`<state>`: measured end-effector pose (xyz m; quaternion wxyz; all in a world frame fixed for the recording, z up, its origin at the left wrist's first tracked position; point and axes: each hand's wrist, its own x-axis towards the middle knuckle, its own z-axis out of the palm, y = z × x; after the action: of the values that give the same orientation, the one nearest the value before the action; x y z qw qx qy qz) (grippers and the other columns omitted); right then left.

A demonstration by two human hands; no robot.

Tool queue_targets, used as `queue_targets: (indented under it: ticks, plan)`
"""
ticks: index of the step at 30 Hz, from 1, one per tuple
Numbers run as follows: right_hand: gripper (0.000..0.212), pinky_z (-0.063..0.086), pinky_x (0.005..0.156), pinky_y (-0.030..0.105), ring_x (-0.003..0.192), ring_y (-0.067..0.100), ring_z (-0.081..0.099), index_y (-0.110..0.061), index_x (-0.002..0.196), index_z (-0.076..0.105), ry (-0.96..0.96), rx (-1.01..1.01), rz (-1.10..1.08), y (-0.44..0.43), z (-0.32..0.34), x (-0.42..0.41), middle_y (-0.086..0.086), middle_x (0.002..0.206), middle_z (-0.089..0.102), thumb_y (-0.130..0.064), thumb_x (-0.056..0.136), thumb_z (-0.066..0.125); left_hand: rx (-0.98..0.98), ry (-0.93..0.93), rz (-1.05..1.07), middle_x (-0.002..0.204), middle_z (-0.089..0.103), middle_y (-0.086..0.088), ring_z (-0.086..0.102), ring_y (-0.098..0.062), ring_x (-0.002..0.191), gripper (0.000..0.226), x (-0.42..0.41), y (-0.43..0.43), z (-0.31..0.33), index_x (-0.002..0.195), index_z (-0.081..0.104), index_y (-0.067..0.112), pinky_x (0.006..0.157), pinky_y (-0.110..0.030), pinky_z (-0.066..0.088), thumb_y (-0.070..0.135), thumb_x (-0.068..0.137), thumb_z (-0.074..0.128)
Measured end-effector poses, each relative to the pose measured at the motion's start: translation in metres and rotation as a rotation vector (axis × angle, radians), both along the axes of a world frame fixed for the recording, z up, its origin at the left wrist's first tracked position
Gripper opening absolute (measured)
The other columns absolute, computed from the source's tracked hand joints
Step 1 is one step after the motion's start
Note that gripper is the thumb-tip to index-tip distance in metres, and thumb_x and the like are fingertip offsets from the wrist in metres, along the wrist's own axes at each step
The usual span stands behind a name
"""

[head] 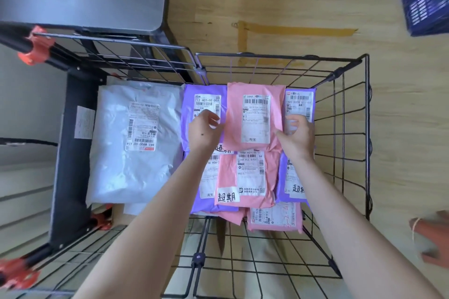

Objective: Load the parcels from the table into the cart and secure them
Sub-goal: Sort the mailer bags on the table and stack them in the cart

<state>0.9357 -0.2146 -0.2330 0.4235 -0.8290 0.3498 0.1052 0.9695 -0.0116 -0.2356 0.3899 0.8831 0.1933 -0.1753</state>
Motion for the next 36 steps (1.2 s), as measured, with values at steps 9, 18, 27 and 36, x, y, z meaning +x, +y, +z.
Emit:
queue_targets:
  ticks: [9,18,27,36]
  plan:
    - [0.035,0.042,0.086,0.020,0.098,0.011,0.053,-0.023,0.107,0.060,-0.160,0.069,0.166,0.017,0.104,-0.017,0.002,0.115,0.053,-0.002,0.080,0.070,-0.107,-0.164,0.084,0.068,0.057,0.015,0.052,-0.007,0.060,0.010,-0.031,-0.006,0.101,0.076,0.061,0.015,0.058,-0.019,0.039,0.009,0.083,0.065]
    - [0.022,0.044,0.068,0.009,0.078,0.004,0.058,-0.027,0.090,0.062,-0.327,0.137,0.446,0.028,0.245,-0.038,-0.006,0.092,0.064,-0.006,0.084,0.065,-0.226,-0.297,0.239,0.068,0.059,0.008,0.051,-0.006,0.056,0.006,-0.069,-0.007,0.242,0.079,0.064,0.014,0.048,-0.012,0.035,0.013,0.084,0.068]
    - [0.011,0.040,0.060,0.013,0.063,-0.004,0.051,-0.030,0.090,0.064,-0.428,0.022,0.936,0.055,0.360,-0.067,-0.011,0.070,0.059,-0.019,0.089,0.061,-0.164,-0.502,0.385,0.057,0.048,0.013,0.043,0.001,0.044,0.017,-0.152,0.013,0.353,0.071,0.060,0.019,0.046,-0.012,0.033,0.014,0.085,0.069]
    - [0.012,0.040,0.063,0.006,0.073,-0.002,0.054,-0.026,0.088,0.068,-0.550,0.163,1.217,0.098,0.414,-0.093,-0.007,0.076,0.065,-0.015,0.089,0.063,-0.009,-0.701,0.635,0.062,0.060,0.003,0.048,-0.005,0.052,0.012,-0.240,0.055,0.413,0.073,0.064,0.018,0.050,-0.013,0.038,0.012,0.082,0.069]
